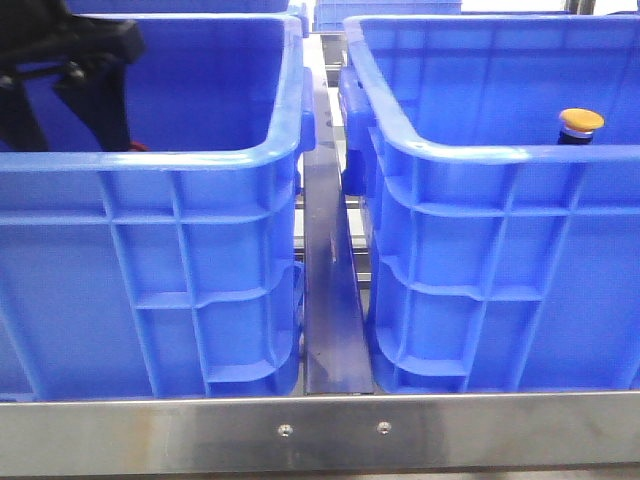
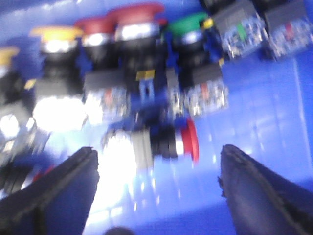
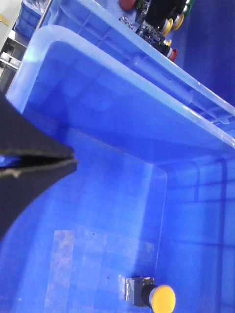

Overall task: Pick red and yellow buttons and place in box
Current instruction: 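Grasp a red-capped button in the button bin with the left gripper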

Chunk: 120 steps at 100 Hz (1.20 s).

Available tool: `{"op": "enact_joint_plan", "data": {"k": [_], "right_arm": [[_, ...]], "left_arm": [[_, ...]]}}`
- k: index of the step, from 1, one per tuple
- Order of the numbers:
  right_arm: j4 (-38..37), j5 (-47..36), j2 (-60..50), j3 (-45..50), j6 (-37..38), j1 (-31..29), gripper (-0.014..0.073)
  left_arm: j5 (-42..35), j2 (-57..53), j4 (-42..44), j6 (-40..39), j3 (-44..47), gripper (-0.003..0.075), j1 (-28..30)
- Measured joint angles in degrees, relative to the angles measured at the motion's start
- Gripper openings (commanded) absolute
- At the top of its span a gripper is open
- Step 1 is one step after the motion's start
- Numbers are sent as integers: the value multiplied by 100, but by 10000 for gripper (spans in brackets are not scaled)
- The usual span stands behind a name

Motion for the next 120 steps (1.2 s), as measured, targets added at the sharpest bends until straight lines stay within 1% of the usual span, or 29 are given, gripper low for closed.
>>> {"op": "enact_joint_plan", "data": {"k": [28, 44, 49, 54, 59, 71, 78, 85, 96, 107, 120], "right_arm": [[0, 2, 0, 0, 0, 0, -21], [-7, 12, 0, 0, 0, 0, -21], [-7, 12, 0, 0, 0, 0, -21], [-7, 12, 0, 0, 0, 0, -21], [-7, 12, 0, 0, 0, 0, -21], [-7, 12, 0, 0, 0, 0, -21], [-7, 12, 0, 0, 0, 0, -21], [-7, 12, 0, 0, 0, 0, -21], [-7, 12, 0, 0, 0, 0, -21], [-7, 12, 0, 0, 0, 0, -21], [-7, 12, 0, 0, 0, 0, -21]], "left_arm": [[0, 981, 111, 0, -562, 480, 0], [0, 1221, 121, 0, -677, 480, 0], [0, 1230, 132, 0, -687, 467, 0], [-10, 1230, 132, 0, -690, 433, 0], [-10, 1230, 132, 0, -690, 377, 0], [-19, 1230, 132, 0, -690, 186, 0], [-19, 1230, 143, 0, -690, 97, 0], [-19, 1230, 143, 0, -690, 31, 0], [-62, 1191, 155, 0, -690, -21, 0], [-206, 999, 167, 0, -690, -20, 0], [-400, 487, 179, 0, -574, -20, 0]]}}
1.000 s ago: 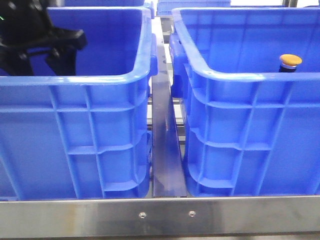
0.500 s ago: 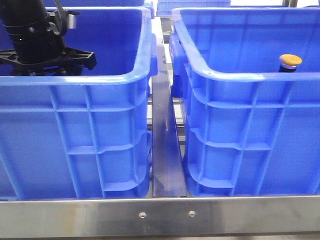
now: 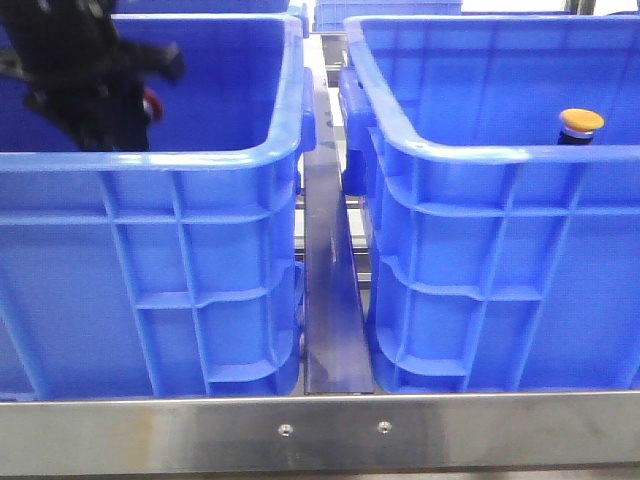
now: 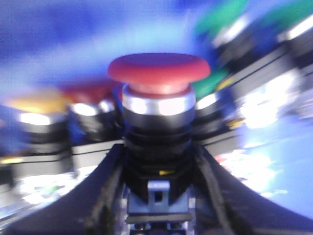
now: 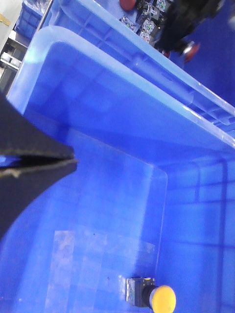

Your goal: Pick red and yellow buttons and place in box

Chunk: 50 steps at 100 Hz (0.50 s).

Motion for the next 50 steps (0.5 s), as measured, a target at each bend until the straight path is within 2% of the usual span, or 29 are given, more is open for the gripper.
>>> {"op": "enact_joint_plan", "data": {"k": [23, 50], "right_arm": [[0, 0, 0, 0, 0, 0, -21], [0, 0, 0, 0, 0, 0, -21]], "left_arm": [[-499, -1190, -13, 0, 647, -20, -180], [-1111, -2313, -152, -9, 1515, -20, -890]]}}
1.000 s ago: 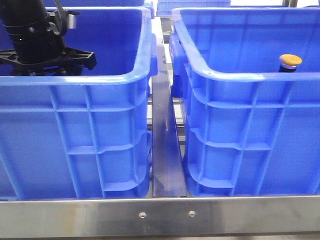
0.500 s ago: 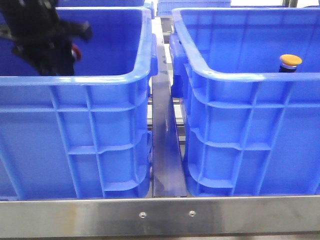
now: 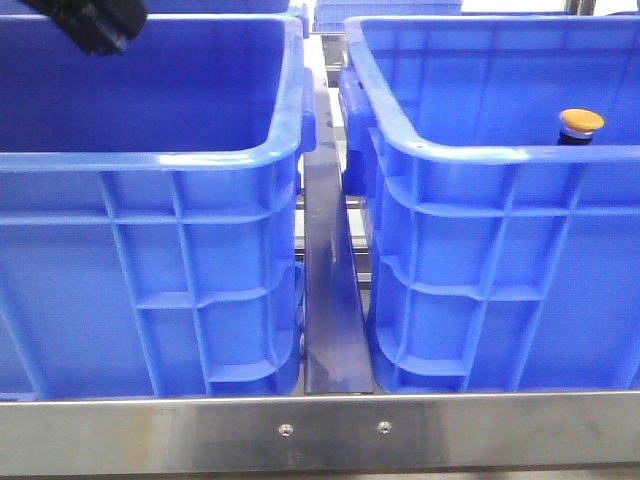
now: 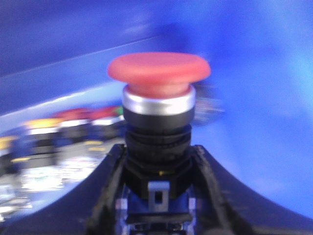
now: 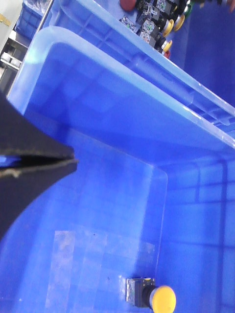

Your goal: Pick red and yellow buttons and place in box

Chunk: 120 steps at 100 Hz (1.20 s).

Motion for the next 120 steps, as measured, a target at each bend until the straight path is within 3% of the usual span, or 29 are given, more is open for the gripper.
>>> {"op": "enact_joint_plan", "data": {"k": [39, 60, 74, 85, 93, 99, 120], "right_arm": [[0, -76, 0, 0, 0, 0, -16], [0, -169, 0, 0, 0, 0, 1], [0, -76, 77, -51, 0, 0, 157], [13, 267, 387, -303, 61, 0, 440], [162, 536, 673, -536, 189, 0, 584], [343, 768, 926, -743, 275, 0, 629], [1554, 1622, 1838, -1424, 384, 0, 628]], "left_arm": [[-253, -265, -88, 0, 163, -20, -1647], [-264, -82, -88, 0, 163, -20, -2230], [-299, 6, -88, 10, 165, -20, -2370], [-313, 9, -88, 10, 165, -20, -2368], [-316, 9, -88, 10, 165, -20, -2368], [-316, 9, -88, 10, 165, -20, -2368], [-340, 9, -88, 10, 165, -20, -2368]]}}
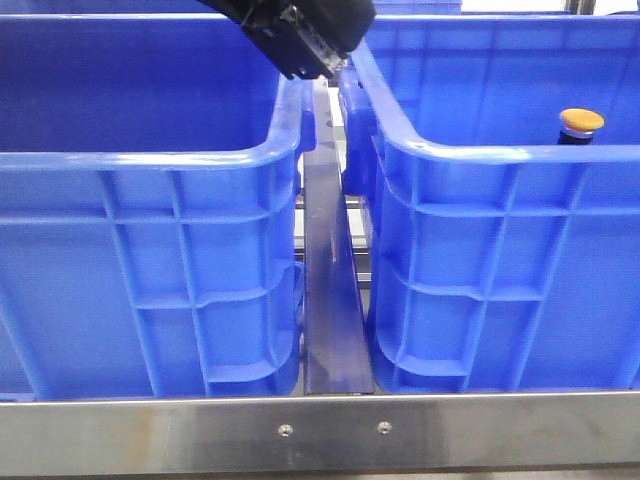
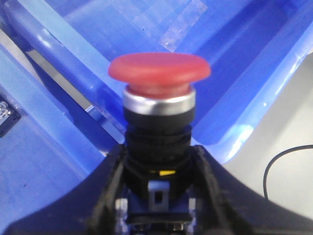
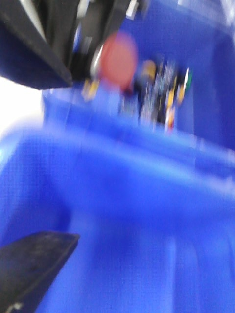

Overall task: Pick red and yellow buttons and place in box
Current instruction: 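Grasp the red button's cap with the right gripper from the left gripper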

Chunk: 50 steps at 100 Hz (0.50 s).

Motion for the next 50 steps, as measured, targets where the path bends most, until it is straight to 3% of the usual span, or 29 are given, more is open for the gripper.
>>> {"op": "enact_joint_plan", "data": {"k": [22, 50], "right_arm": [[967, 872, 889, -543, 23, 0, 628], [1118, 927, 1558, -962, 23, 472, 556]], "left_arm": [[1, 0, 0, 0, 0, -20, 0], [-16, 0, 0, 0, 0, -20, 0]]}}
